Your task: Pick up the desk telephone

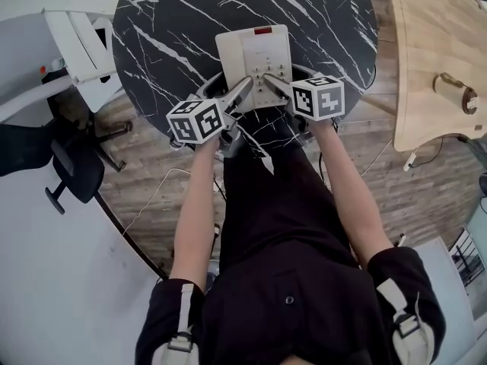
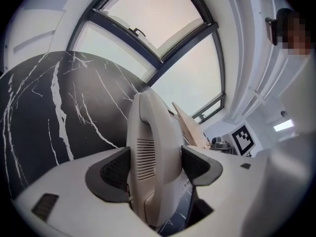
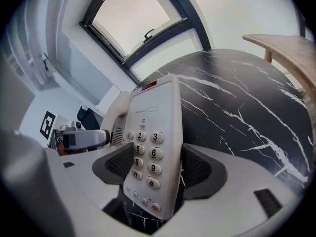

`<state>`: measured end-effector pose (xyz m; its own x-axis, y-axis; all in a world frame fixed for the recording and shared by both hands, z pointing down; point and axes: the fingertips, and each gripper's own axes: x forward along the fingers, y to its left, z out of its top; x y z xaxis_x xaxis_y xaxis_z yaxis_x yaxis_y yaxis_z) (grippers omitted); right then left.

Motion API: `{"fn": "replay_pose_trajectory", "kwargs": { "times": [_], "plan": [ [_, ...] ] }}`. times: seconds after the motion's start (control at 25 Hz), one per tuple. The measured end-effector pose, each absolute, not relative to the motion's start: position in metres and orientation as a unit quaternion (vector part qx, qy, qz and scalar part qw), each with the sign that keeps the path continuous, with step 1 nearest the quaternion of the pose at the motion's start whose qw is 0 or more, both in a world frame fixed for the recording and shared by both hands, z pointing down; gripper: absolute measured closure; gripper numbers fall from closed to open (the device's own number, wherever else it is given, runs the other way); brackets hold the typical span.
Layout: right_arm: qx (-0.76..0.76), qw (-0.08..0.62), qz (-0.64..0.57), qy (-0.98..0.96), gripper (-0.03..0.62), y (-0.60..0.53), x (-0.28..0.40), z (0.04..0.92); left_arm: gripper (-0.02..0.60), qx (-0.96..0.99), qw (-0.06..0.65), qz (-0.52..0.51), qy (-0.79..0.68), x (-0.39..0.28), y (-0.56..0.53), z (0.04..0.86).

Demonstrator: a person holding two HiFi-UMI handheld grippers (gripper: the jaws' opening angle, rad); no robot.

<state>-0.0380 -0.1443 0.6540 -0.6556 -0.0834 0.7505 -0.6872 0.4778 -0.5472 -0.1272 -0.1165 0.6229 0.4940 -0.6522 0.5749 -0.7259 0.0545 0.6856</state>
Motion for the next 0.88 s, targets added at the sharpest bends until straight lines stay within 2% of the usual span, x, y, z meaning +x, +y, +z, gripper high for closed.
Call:
{"fn": "replay_pose_trajectory", "kwargs": {
  "times": [0.56,0.88],
  "plan": [
    [0.255,0.291,0.404,-0.829,0.270,-0.167,-0.025,0.574,0.247,0.707,0.475,0.023,-0.523,-0.113,-0.133,0.542],
    [0.249,0.255,0.370,-0.858,0.272,-0.178,-0.035,0.528,0.249,0.723,0.420,0.016,-0.547,-0.121,-0.140,0.494]
  ]
}}
